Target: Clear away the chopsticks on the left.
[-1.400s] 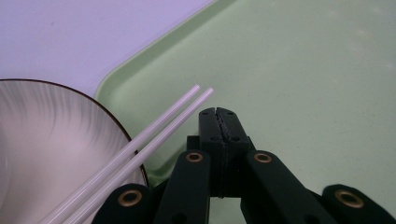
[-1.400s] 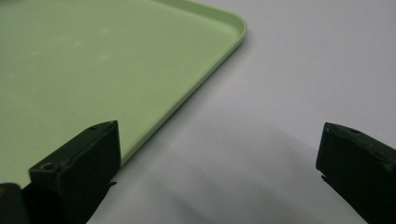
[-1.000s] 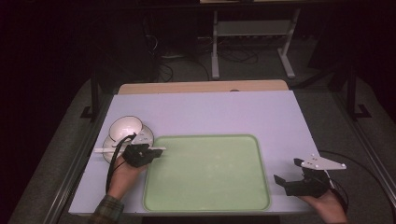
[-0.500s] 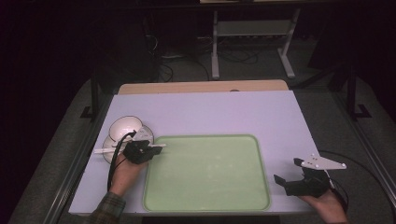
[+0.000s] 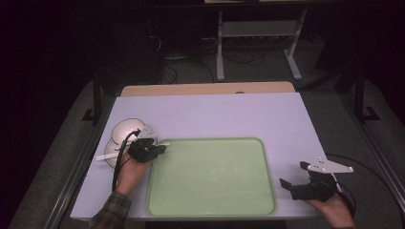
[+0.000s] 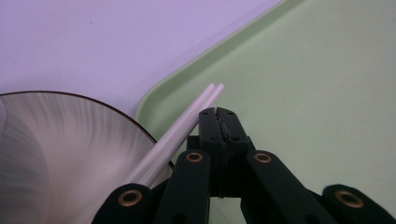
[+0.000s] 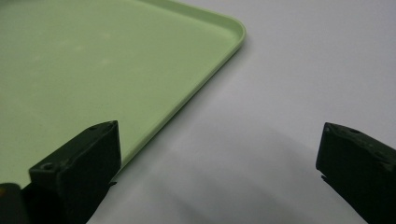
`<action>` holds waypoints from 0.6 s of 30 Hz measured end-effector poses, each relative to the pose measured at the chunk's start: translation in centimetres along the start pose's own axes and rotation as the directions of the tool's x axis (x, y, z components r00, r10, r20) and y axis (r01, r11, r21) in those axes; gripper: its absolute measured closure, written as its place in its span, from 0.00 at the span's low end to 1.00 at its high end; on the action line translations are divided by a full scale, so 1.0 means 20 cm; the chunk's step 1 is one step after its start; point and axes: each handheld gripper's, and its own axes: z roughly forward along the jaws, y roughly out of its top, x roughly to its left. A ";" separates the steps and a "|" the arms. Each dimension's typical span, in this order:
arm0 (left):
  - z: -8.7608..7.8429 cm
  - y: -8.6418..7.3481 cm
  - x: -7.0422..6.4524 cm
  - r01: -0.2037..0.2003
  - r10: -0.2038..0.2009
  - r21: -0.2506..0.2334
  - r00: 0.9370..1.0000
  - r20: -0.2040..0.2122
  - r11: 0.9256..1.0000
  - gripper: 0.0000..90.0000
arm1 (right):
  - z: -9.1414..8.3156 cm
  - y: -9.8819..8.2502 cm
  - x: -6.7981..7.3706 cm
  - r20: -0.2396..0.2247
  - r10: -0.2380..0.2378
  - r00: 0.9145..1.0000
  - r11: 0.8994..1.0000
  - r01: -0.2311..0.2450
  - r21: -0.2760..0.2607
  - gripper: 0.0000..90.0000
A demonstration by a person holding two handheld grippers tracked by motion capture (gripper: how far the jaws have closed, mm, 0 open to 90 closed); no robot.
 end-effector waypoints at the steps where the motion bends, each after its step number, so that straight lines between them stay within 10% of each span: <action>1: 0.00 0.00 0.00 0.001 -0.001 0.001 1.000 -0.003 1.000 1.00 | 0.00 0.00 0.00 -0.001 0.001 1.000 1.000 -0.001 0.000 0.00; 18: 0.04 0.06 0.04 0.017 -0.017 0.007 0.999 -0.044 1.000 1.00 | 0.01 0.00 -0.01 -0.005 0.007 1.000 1.000 -0.007 0.000 0.00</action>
